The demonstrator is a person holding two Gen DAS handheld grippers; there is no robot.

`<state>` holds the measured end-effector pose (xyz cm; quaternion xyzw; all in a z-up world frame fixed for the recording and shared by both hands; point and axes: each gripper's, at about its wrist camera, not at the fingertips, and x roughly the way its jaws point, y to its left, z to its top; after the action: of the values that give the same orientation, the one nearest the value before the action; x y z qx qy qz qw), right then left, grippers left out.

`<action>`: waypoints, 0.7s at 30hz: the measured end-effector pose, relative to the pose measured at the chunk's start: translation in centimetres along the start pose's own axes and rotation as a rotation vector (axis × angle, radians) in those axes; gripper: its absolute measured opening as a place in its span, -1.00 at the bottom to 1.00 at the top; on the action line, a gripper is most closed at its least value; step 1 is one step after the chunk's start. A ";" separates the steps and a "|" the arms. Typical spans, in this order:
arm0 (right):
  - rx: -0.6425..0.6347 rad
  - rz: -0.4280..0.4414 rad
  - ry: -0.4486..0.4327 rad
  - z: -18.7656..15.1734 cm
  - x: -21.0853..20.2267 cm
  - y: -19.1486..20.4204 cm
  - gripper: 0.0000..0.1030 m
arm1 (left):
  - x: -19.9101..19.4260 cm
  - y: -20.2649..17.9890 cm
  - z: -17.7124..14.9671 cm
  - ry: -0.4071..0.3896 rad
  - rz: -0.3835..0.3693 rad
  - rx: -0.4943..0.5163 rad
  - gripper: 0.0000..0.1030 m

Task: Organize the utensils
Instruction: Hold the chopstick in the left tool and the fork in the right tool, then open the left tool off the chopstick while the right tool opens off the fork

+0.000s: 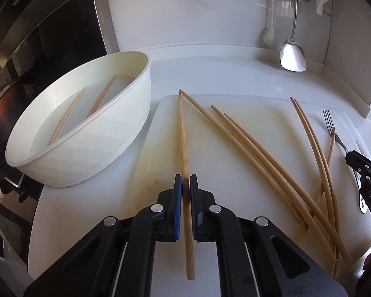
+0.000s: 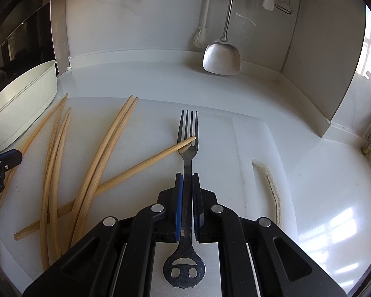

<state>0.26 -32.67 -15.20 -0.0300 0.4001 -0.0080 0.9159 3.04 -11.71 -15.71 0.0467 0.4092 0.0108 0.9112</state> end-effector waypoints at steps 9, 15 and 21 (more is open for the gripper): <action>0.002 -0.005 -0.002 0.0 0.1 -0.2 -0.67 | 0.0 -0.7 0.9 -0.030 -0.026 0.007 -0.71; 0.021 0.013 -0.006 0.1 0.3 -0.6 -0.55 | 1.0 -0.3 1.2 -0.014 -0.028 -0.015 -0.50; 0.017 0.023 -0.001 0.7 0.8 -0.4 -0.52 | 2.0 -0.1 1.8 0.010 -0.030 -0.032 -0.18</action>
<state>1.35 -33.09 -15.32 -0.0175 0.4000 -0.0009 0.9163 5.75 -11.87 -16.01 0.0259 0.4144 0.0041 0.9097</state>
